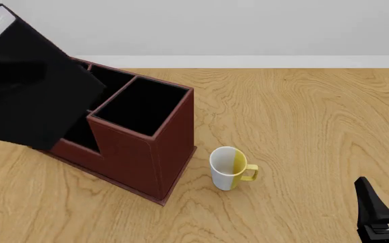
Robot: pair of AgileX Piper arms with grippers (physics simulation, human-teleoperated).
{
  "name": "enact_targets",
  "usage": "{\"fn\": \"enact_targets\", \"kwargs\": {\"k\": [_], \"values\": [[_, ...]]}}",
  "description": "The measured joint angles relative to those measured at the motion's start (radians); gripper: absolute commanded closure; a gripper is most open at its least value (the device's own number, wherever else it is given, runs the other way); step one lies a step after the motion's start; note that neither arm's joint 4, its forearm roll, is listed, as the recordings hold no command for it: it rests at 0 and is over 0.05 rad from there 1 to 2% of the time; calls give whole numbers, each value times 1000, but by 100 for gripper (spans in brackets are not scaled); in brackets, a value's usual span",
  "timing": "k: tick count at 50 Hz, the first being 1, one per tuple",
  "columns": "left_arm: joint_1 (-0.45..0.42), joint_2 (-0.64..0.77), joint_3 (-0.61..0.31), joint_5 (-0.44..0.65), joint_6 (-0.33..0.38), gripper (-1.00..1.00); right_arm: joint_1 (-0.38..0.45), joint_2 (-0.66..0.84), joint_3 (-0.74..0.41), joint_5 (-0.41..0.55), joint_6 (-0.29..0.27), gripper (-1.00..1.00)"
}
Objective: Pick up the book and place it in the right compartment of the caddy.
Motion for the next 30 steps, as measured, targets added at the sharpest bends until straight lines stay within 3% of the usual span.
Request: {"fn": "enact_targets", "kwargs": {"k": [30], "values": [[-35, 270, -226, -3, 17, 100, 0, 0, 0, 0, 0, -100]]}}
